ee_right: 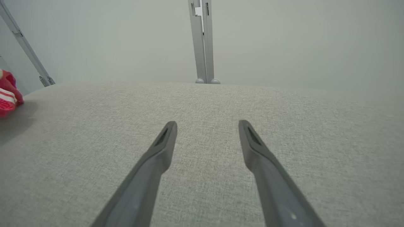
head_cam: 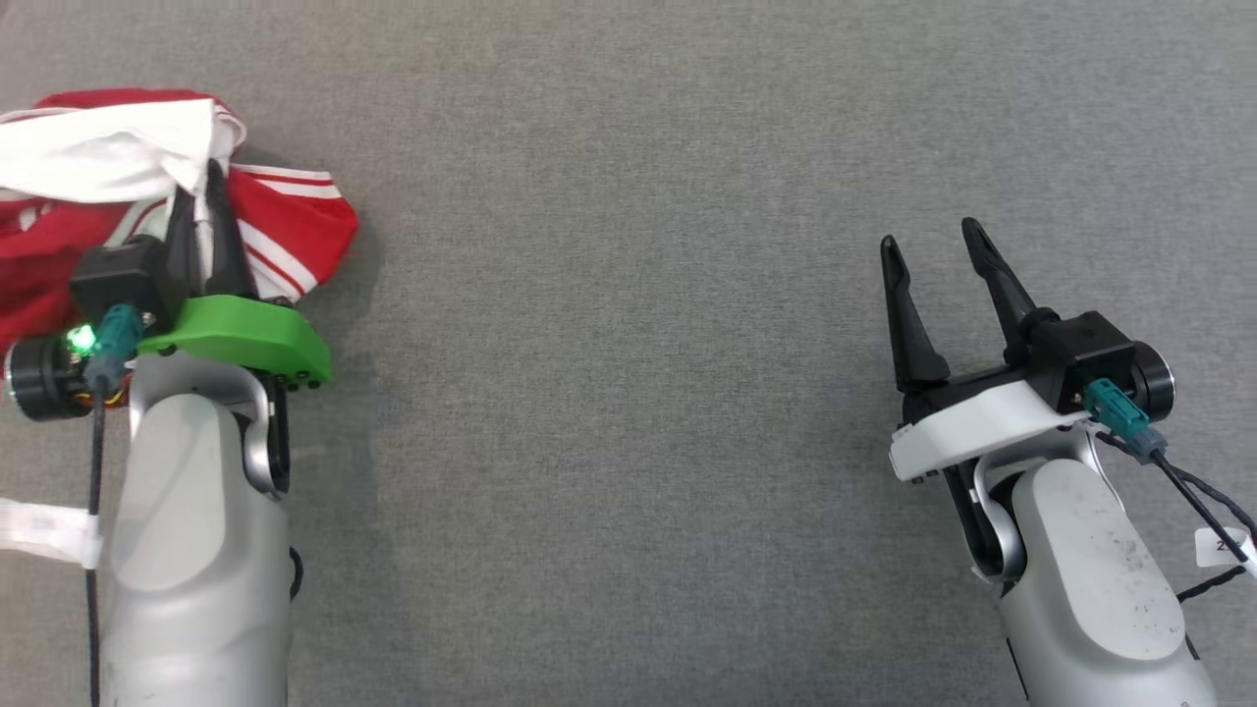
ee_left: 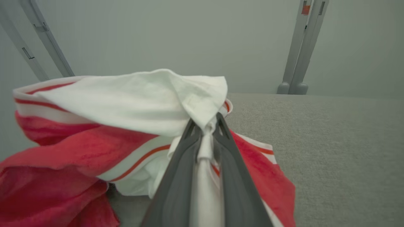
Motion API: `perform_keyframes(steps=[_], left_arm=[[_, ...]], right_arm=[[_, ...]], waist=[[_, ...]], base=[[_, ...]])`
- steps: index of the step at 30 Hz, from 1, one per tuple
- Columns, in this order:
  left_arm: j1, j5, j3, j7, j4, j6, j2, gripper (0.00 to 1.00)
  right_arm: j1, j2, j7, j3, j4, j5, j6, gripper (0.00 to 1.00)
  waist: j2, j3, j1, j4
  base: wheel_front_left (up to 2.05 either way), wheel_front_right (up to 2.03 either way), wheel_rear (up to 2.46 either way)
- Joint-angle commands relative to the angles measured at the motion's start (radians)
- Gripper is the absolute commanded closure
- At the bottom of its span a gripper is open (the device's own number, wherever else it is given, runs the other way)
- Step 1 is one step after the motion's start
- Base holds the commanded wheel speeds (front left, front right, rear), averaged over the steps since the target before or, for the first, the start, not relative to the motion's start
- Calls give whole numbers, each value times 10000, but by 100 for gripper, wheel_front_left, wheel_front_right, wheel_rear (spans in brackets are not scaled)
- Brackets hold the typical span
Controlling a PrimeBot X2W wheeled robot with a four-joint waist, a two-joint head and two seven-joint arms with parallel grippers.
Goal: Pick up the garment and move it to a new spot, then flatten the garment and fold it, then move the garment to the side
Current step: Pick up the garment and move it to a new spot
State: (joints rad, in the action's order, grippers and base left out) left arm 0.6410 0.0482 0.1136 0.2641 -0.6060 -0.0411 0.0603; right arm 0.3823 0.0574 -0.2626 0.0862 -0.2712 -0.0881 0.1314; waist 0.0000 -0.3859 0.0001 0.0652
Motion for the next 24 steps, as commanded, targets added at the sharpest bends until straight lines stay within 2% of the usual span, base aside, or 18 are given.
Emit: perform_keyframes(steps=[1, 6, 10, 17, 24], left_arm=[[-133, -116, -223, -3, 8, -68, -20, 100], [-138, 30, -1144, -3, -167, -297, -78, 100], [-206, 670, -2399, -3, -236, -364, -92, 100], [-225, 1919, -4931, -3, -13, -47, -75, 100], [74, 2860, -7249, -3, 63, 245, -66, 100]], right_arm=[[-168, -19, -30, -31, -43, -74, -14, 0], [-307, -51, -30, -57, -126, -168, -14, 0], [-359, -59, -30, 50, -172, -474, -14, 0], [-454, -61, -30, 214, -195, -809, -14, 0], [-494, -61, -30, 322, -208, -997, -14, 0]], waist=[[0, 350, -1, -513], [0, 552, -1, -1188], [0, 690, -1, -1735], [0, 844, -1, -2551], [0, 847, -1, -2996]], base=[[0, 0, 0], [0, 0, 0], [0, 0, 0], [0, 0, 0], [0, 0, 0]])
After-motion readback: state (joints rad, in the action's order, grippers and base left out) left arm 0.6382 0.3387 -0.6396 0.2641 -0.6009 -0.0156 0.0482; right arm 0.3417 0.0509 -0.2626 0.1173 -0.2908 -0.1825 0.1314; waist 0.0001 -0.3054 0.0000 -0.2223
